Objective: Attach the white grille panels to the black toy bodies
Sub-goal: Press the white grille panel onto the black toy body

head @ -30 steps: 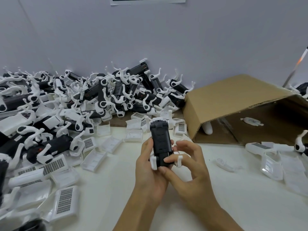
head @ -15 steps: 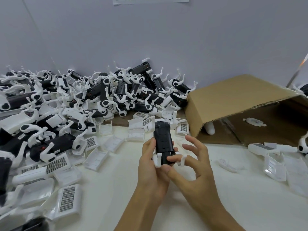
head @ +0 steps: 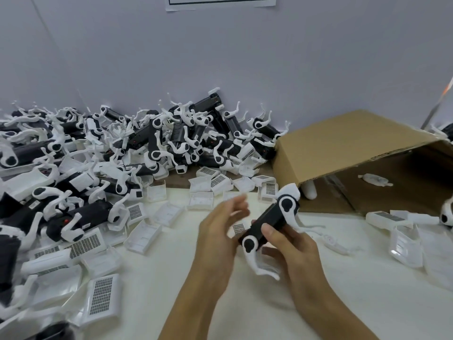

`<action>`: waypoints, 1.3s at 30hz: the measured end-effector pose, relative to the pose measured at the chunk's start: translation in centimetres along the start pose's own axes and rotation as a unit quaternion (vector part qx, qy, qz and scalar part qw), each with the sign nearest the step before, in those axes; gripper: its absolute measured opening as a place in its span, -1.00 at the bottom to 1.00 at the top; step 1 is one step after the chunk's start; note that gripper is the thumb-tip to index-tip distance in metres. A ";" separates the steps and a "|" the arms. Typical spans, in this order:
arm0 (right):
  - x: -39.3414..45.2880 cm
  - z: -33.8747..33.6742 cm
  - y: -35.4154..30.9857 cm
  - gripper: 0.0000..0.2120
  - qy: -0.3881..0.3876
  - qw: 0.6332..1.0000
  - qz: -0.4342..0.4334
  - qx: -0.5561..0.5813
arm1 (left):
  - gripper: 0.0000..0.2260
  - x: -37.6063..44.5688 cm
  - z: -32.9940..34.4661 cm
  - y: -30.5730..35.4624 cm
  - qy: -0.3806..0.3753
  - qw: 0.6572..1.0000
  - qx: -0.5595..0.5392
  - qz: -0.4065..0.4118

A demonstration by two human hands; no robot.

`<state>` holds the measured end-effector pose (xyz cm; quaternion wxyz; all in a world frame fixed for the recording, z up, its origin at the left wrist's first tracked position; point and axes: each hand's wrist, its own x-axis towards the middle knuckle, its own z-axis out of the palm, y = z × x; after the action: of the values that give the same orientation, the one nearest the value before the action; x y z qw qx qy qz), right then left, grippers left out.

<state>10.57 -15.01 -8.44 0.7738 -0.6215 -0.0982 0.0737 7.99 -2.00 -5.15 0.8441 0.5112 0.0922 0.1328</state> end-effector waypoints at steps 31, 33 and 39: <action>0.6 -0.5 -0.7 -0.58 -0.002 0.989 0.067 0.130 | -0.53 2.0 -5.1 -1.2 0.244 0.764 0.555 0.218; 0.6 -0.5 -0.8 -0.61 -0.001 0.989 0.070 0.133 | -0.53 2.1 -5.3 -0.9 0.279 0.711 0.606 0.223; 0.6 -0.5 -0.9 -0.69 -0.005 0.988 0.072 0.135 | -0.65 1.8 -5.8 -0.9 0.210 0.747 0.625 0.084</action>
<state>11.27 -15.56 -7.67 0.8427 -0.5165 -0.0458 0.1449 8.14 3.07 -8.66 0.2805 0.8896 0.2859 0.2195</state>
